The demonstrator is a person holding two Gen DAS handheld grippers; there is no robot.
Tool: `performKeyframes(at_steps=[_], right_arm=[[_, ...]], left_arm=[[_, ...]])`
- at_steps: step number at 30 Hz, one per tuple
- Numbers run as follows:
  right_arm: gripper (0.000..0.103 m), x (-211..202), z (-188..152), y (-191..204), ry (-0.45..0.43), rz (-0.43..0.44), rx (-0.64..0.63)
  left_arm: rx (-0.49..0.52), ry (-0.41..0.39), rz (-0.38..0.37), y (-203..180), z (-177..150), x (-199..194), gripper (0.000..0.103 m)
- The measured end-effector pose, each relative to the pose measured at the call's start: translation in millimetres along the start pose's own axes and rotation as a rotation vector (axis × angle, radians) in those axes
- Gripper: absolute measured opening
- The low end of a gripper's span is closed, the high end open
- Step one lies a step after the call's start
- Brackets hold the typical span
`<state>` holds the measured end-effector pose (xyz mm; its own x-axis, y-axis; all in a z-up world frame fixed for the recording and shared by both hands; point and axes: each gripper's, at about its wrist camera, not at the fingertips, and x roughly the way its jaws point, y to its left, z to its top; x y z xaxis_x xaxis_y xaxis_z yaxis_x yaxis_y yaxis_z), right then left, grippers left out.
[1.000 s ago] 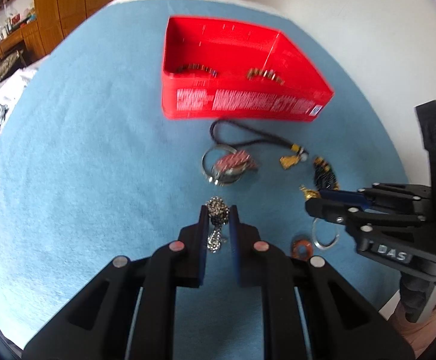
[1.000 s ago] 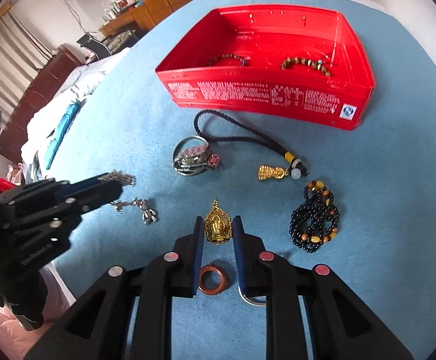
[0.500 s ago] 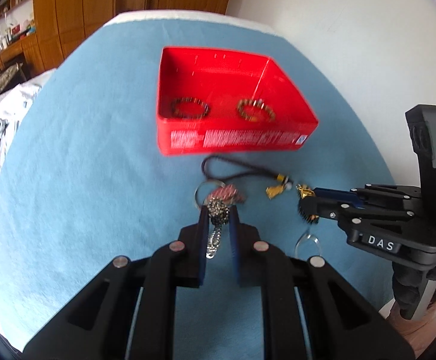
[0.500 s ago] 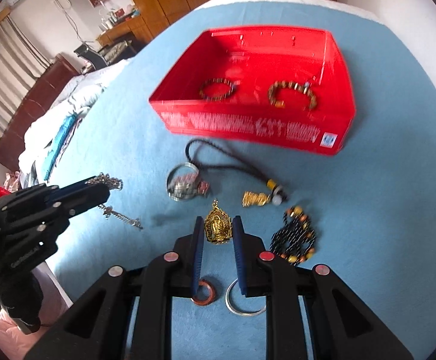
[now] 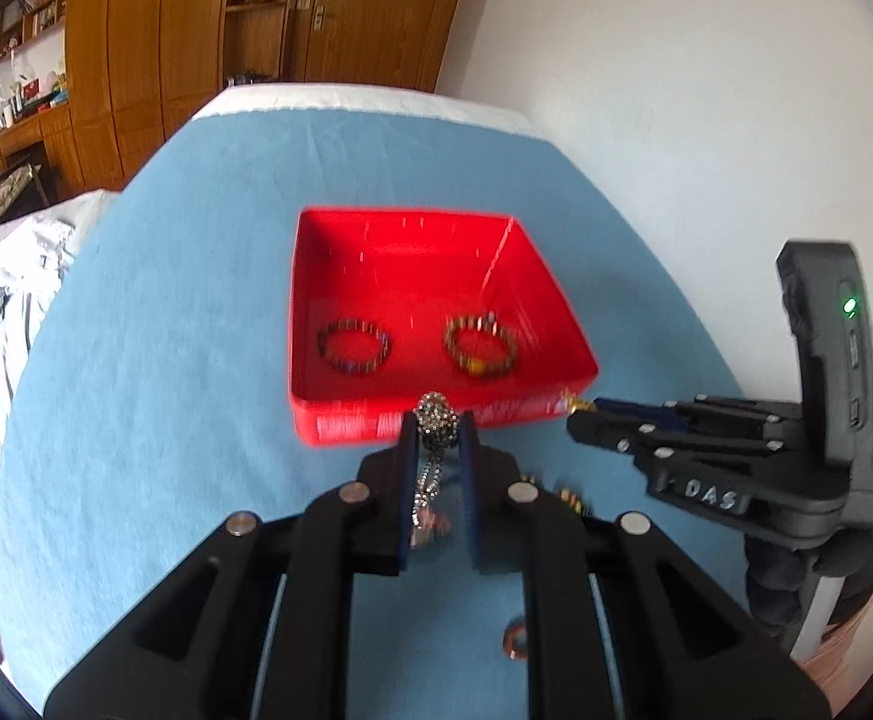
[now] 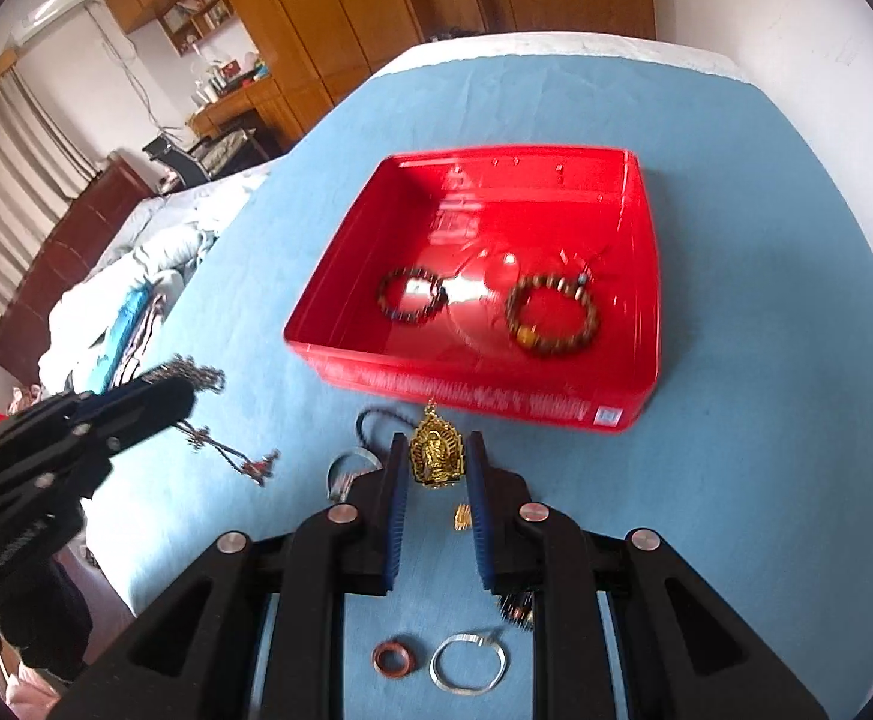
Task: Organize jewelry
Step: 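Lower the silver chain and gold pendant into the red box, opening both tools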
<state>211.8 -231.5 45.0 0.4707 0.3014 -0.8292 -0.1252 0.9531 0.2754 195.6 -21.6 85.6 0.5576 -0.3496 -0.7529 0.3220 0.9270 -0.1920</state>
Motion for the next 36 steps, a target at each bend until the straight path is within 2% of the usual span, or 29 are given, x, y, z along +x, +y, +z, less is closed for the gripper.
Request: performKeyframes(at_steps=[4, 15, 27, 36], right_arm=[[0.019, 8, 22, -5, -0.001, -0.010, 0.014], [0.019, 53, 73, -23, 0.018, -0.043, 0.042], [0.019, 117, 92, -48, 0.098, -0.092, 0.065], [0.024, 122, 94, -51, 0.089, -0.106, 0.056]], left_arm=[[-0.009, -0.021, 0.016, 0, 27, 11, 0.011], [-0.053, 0.020, 0.036, 25, 82, 88, 0.011], [-0.052, 0.146, 0.088, 37, 87, 165, 0.011], [-0.054, 0.187, 0.103, 43, 87, 187, 0.014]])
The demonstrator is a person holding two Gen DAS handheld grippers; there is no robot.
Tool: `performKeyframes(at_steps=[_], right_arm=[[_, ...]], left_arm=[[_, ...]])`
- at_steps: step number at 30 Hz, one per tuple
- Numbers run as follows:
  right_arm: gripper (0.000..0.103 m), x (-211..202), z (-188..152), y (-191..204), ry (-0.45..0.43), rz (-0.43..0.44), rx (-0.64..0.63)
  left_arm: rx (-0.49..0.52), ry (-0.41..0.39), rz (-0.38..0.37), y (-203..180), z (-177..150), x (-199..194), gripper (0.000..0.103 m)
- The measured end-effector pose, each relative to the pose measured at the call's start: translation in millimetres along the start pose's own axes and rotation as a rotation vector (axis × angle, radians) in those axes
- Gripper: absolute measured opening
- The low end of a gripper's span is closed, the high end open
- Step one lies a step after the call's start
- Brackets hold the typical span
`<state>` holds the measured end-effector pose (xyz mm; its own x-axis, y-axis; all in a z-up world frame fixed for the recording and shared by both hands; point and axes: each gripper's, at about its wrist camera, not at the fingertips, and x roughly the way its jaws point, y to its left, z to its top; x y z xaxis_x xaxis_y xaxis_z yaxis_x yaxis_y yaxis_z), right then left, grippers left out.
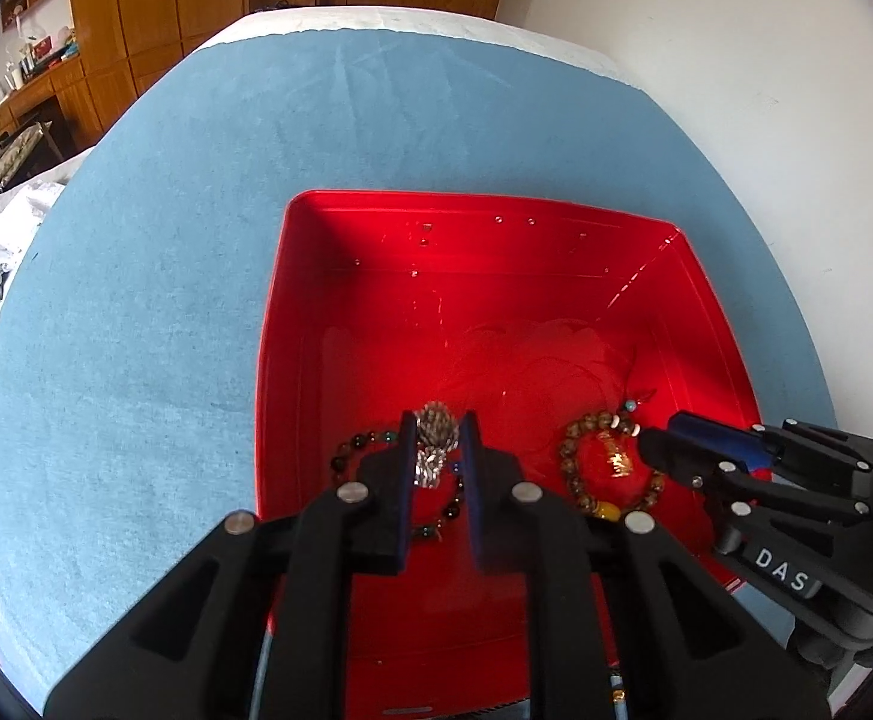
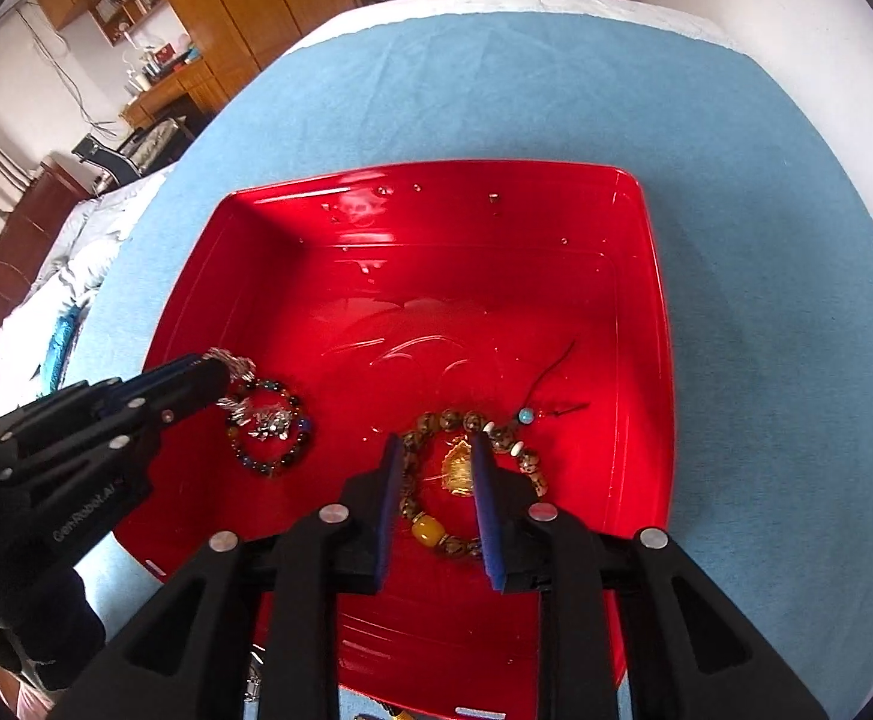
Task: Organize jewelry
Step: 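Lower the silver chain and gold pendant into the red box, opening both tools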
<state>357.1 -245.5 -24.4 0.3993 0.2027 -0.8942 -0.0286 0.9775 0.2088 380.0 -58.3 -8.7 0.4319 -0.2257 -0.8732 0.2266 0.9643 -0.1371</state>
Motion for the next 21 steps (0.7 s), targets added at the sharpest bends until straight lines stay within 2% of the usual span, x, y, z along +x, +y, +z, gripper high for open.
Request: performKeyframes(at_steps=[4, 8, 17, 21], right_arm=[[0.024, -5, -1, -1, -0.013, 0.000, -0.002], [0.024, -15, -6, -2, -0.039, -0.004, 0.002], [0.024, -55, -30, -5, -0.095, 0.010, 0.005], [0.024, -77, -53, -3, -0.113, 0.015, -0.006]], left_arm=[[-0.007, 0.005, -0.013, 1, 0, -1, 0.015], [0.004, -0.020, -0.023, -2, -3, -13, 0.032], [0.022, -0.092, -0.021, -5, -30, -62, 0.032], [0.029, -0.135, 0.025, -8, -54, -92, 0.032]])
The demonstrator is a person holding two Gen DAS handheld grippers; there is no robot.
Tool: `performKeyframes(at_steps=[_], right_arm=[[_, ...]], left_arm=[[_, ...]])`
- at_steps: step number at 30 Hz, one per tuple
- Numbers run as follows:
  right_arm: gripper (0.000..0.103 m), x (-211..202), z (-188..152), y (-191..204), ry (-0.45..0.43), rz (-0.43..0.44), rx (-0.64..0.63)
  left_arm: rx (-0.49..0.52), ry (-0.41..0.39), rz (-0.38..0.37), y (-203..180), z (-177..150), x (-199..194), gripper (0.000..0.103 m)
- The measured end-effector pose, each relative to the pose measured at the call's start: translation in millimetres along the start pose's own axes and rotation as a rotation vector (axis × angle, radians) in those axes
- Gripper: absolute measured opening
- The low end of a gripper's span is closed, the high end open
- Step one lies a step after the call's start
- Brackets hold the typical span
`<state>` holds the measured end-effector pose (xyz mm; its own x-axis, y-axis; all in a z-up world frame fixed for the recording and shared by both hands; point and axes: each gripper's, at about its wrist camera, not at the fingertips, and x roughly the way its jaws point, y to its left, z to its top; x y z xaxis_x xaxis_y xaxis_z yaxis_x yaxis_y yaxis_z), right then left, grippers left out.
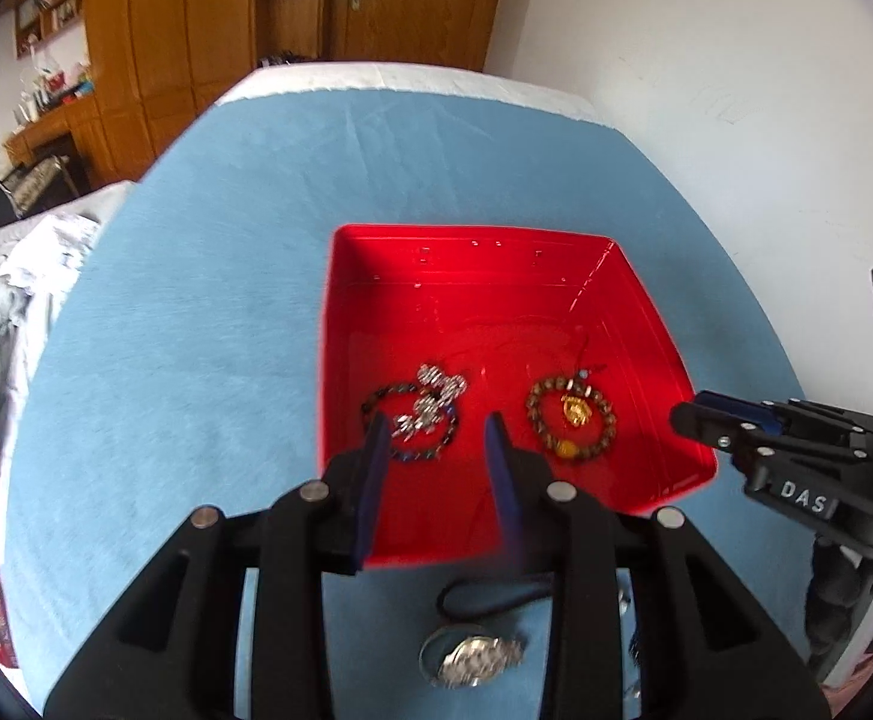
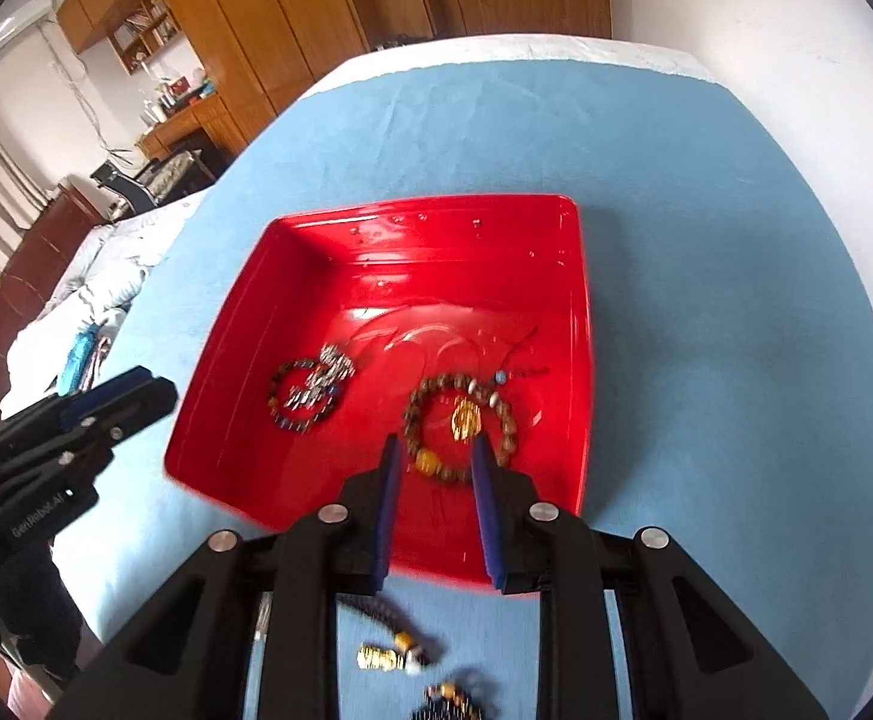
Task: Organize jewelry
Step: 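Lower the silver chain and gold pendant into the red box, opening both tools, then withdraw both tools from the box toward the silver bangle and brown ring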
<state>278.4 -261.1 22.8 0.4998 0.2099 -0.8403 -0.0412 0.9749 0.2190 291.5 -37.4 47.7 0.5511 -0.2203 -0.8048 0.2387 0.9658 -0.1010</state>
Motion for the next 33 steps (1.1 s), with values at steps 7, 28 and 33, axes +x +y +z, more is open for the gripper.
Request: performKeyframes(at_steps=[7, 28, 33], right_arm=[[0.024, -26, -42, 4, -0.002, 0.018, -0.005], [0.026, -27, -159, 13, 0.145, 0.041, -0.009], [0.043, -23, -175, 17, 0.177, 0.036, -0.008]], left_arm=[[-0.012, -0.013, 0.032, 0, -37, -33, 0.034], [0.008, 0.111, 0.010, -12, -158, -52, 0.072], [-0.007, 0.114, 0.011, -11, -170, -54, 0.083]])
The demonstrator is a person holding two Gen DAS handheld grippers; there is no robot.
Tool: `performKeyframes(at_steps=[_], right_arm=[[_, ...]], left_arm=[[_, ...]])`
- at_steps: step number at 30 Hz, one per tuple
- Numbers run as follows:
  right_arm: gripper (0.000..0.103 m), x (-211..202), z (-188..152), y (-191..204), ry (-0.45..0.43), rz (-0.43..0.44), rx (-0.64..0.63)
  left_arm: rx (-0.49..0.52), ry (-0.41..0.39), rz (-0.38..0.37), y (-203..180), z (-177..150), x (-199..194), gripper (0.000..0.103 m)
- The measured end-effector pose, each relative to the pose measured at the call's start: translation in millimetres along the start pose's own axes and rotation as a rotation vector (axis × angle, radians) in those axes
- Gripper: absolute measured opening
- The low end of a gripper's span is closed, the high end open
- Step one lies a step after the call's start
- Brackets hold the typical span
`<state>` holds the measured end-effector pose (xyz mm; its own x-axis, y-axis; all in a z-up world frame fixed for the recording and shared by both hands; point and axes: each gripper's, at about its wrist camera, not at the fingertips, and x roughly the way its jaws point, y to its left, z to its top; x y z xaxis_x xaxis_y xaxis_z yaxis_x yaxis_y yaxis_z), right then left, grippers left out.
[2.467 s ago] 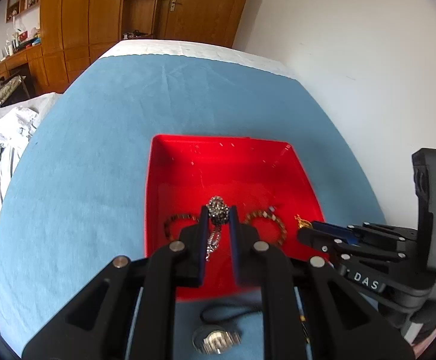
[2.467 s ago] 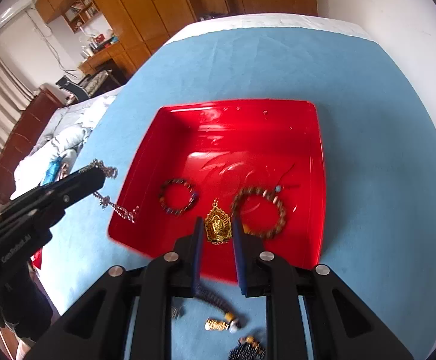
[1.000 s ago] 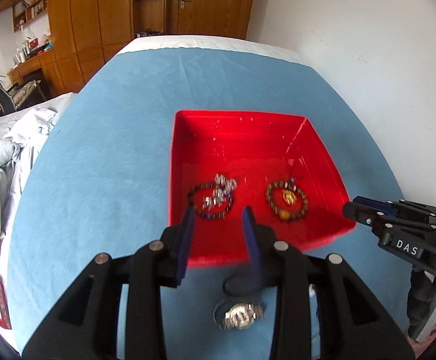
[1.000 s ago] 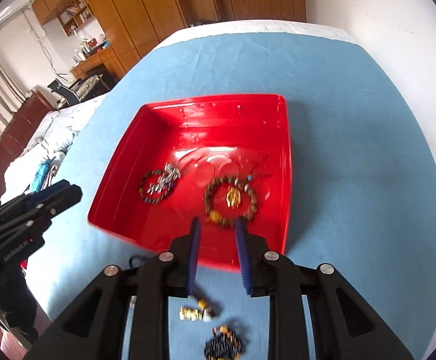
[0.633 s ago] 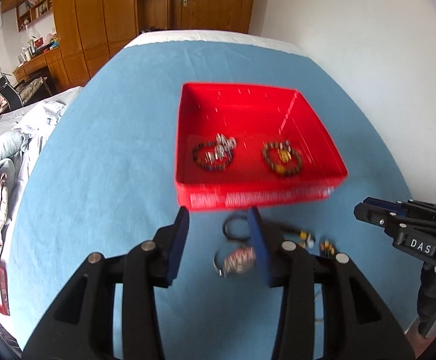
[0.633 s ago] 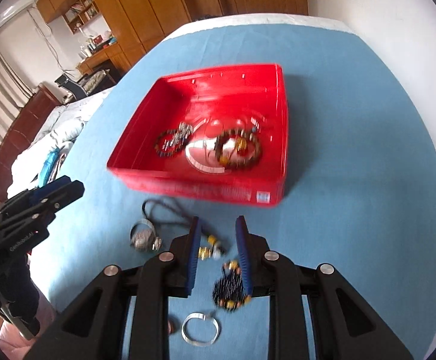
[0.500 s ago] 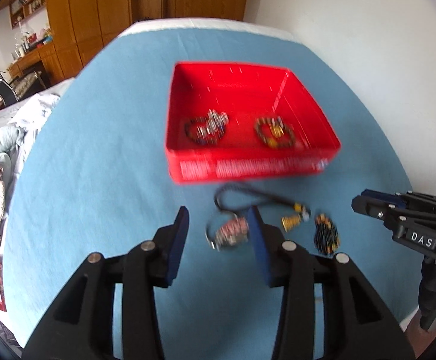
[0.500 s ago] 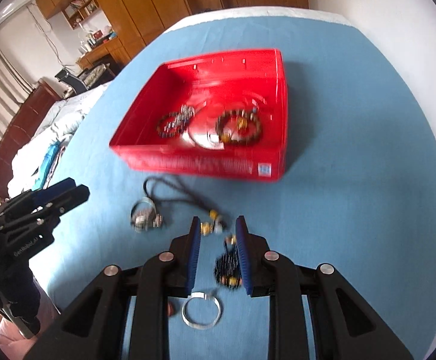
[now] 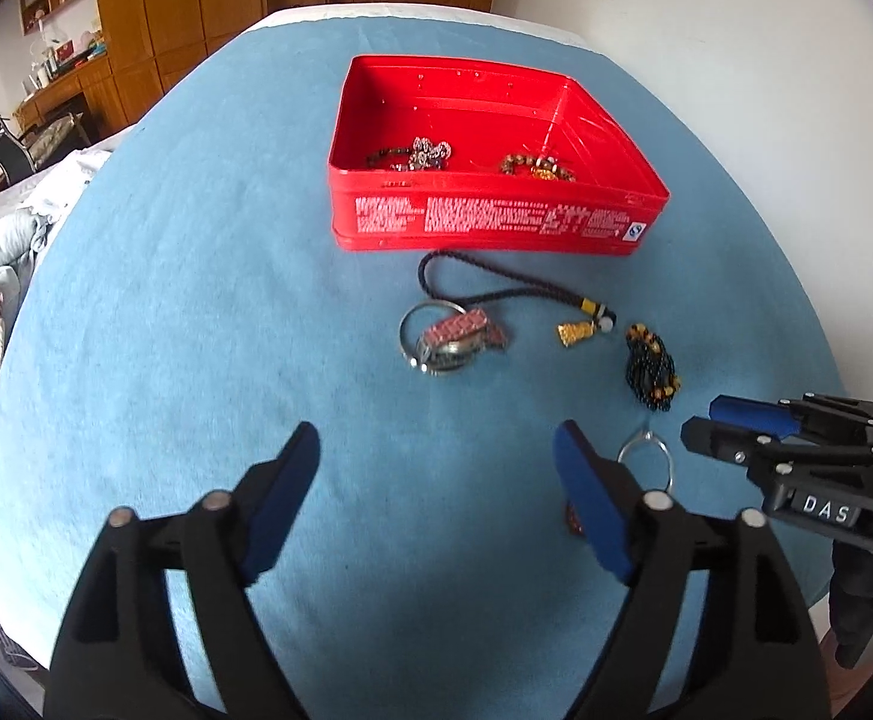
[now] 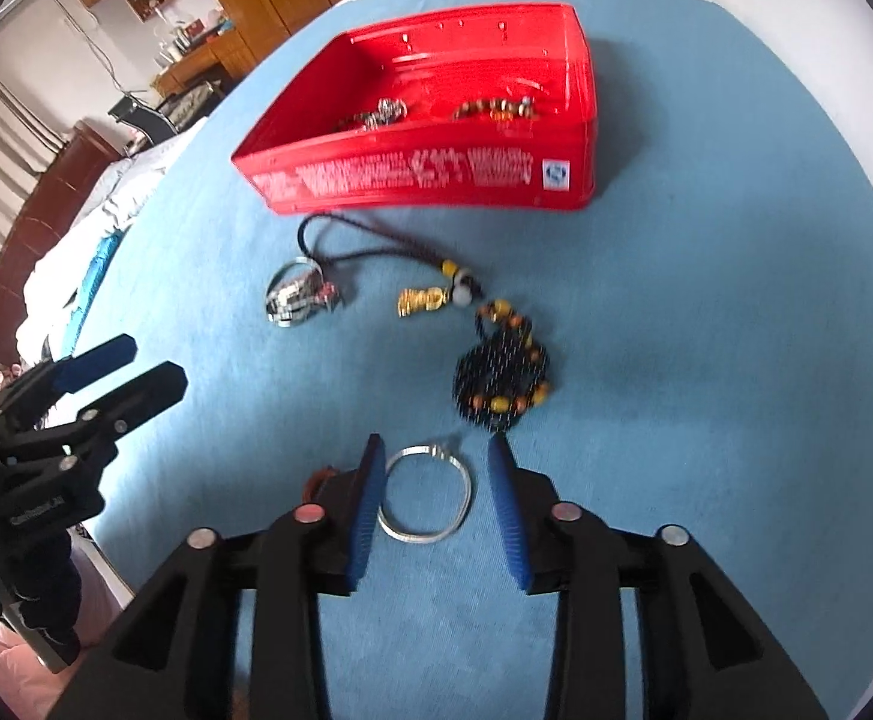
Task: Organize jewelry
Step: 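Withdraw both tools from the box toward the silver bangle and brown ring, then grasp the brown ring with the left tool while the right tool approaches the silver bangle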
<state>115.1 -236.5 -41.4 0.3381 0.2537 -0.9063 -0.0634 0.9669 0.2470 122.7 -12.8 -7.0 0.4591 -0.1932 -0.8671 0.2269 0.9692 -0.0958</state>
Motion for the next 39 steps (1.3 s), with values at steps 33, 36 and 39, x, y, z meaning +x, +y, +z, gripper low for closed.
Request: performKeyframes(at_steps=[33, 36, 39], right_arm=[[0.051, 35, -22, 24, 0.103, -0.055, -0.051], [0.048, 35, -23, 26, 0.098, -0.081, -0.071], [0.044, 34, -23, 24, 0.092, -0.089, -0.076]], left_arm=[[-0.012, 0.065, 0.020, 0, -20, 14, 0.091], [-0.011, 0.067, 0.018, -2, -20, 16, 0.091], [-0.010, 0.072, 0.021, -4, -20, 19, 0.091]])
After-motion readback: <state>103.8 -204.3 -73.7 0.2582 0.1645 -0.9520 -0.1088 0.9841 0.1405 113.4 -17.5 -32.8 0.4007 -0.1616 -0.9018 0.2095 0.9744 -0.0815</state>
